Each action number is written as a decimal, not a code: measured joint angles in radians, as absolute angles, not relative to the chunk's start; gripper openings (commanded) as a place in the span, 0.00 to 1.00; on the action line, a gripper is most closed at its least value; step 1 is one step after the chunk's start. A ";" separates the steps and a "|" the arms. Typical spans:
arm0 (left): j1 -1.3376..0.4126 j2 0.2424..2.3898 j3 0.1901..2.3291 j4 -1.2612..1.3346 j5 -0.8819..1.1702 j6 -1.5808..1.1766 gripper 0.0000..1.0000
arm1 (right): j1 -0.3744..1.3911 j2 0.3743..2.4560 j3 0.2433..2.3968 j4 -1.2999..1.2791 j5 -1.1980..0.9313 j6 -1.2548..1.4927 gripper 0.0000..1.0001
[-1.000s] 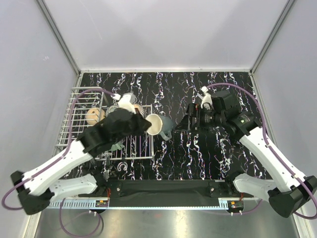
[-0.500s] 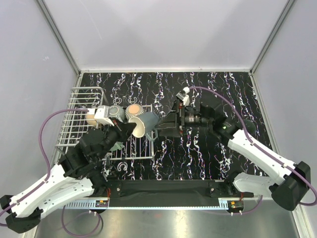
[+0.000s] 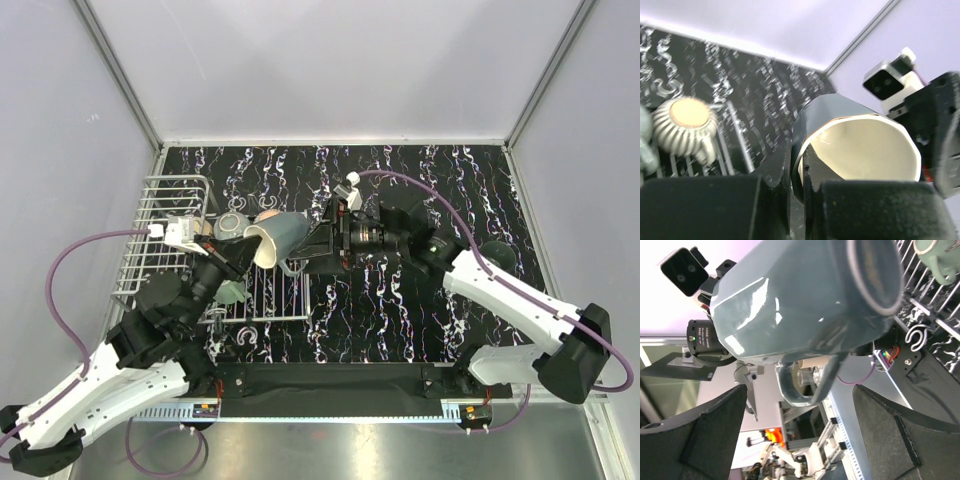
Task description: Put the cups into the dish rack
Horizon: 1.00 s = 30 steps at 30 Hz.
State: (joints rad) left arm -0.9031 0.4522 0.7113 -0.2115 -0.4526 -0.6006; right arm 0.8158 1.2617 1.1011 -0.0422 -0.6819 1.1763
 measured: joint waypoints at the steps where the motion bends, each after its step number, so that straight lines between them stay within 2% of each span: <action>1: -0.903 0.446 0.712 -0.200 -0.452 -0.602 0.00 | 0.819 1.261 1.126 -0.083 -0.666 1.153 0.94; 6: -0.904 0.405 0.711 -0.168 -0.452 -0.609 0.00 | 0.823 1.260 1.172 -0.132 -0.639 1.108 0.93; 10: -0.904 0.400 0.696 -0.079 -0.442 -0.619 0.00 | 0.843 1.294 1.155 -0.043 -0.650 1.154 0.90; 14: -0.901 0.392 0.657 0.011 -0.445 -0.626 0.00 | 0.870 1.336 1.122 0.096 -0.672 1.235 0.83; 18: -0.899 0.388 0.642 0.067 -0.448 -0.633 0.00 | 0.872 1.339 1.086 0.255 -0.672 1.321 0.71; 24: -0.899 0.386 0.606 0.149 -0.433 -0.684 0.00 | 0.884 1.340 1.044 0.452 -0.658 1.413 0.70; 26: -0.899 0.378 0.586 0.165 -0.432 -0.699 0.00 | 0.888 1.340 1.028 0.492 -0.644 1.434 0.73; 30: -0.903 0.375 0.574 0.150 -0.428 -0.715 0.00 | 0.889 1.336 1.021 0.528 -0.626 1.444 0.73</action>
State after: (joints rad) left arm -0.9028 0.3752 0.5739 0.1501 -0.4282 -0.7151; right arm 0.8894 1.3357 1.0210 0.5282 -0.6258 1.4437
